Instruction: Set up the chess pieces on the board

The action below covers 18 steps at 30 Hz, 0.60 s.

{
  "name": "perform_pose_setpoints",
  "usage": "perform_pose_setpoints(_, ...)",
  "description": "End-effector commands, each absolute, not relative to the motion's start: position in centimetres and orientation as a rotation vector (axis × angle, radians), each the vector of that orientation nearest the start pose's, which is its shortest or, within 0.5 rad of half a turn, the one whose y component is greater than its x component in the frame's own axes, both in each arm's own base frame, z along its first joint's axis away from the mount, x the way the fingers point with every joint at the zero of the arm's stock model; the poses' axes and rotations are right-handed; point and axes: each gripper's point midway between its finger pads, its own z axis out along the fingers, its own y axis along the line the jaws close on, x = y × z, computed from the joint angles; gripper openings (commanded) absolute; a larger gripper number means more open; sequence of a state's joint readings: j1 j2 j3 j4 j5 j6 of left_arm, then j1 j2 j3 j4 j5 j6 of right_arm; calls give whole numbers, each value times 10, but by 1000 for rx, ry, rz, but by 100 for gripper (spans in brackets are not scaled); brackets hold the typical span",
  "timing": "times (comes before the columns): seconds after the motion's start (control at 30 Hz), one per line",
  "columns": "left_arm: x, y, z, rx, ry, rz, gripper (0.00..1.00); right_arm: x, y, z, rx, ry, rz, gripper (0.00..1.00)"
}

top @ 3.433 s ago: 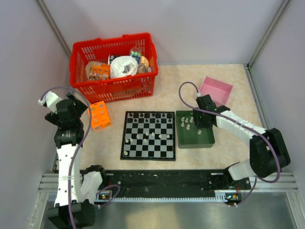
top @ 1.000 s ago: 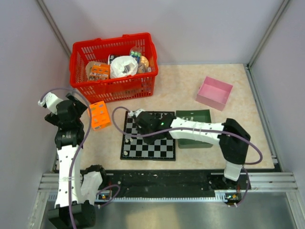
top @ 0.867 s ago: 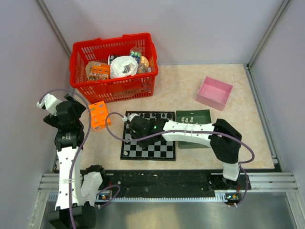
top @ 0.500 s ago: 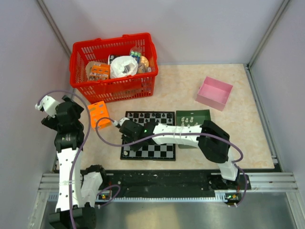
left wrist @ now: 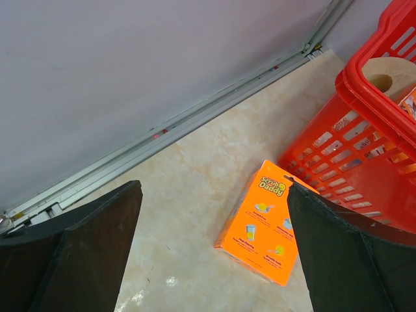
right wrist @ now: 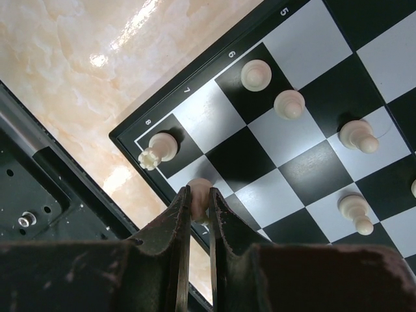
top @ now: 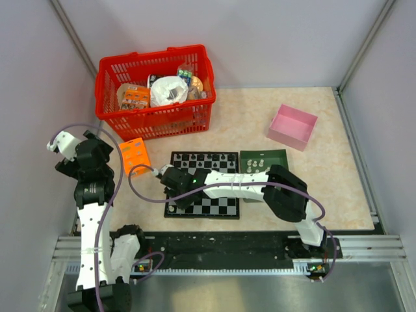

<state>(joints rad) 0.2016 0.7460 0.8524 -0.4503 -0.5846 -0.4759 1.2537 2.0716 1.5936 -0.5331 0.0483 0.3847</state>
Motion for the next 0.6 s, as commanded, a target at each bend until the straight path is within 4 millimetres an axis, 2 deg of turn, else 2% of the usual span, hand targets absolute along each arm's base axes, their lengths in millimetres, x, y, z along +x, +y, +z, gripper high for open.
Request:
perform_pose_setpoints(0.0, 246, 136, 275, -971, 1557, 371, 99, 138, 488, 67, -1139, 2398, 588, 5)
perform_pose_setpoints(0.3, 245, 135, 274, -969, 1560, 367, 99, 135, 489, 58, -1164, 2414, 578, 6)
perform_pose_setpoints(0.57, 245, 135, 274, -966, 1561, 365, 99, 137, 486, 57, -1145, 2414, 550, 6)
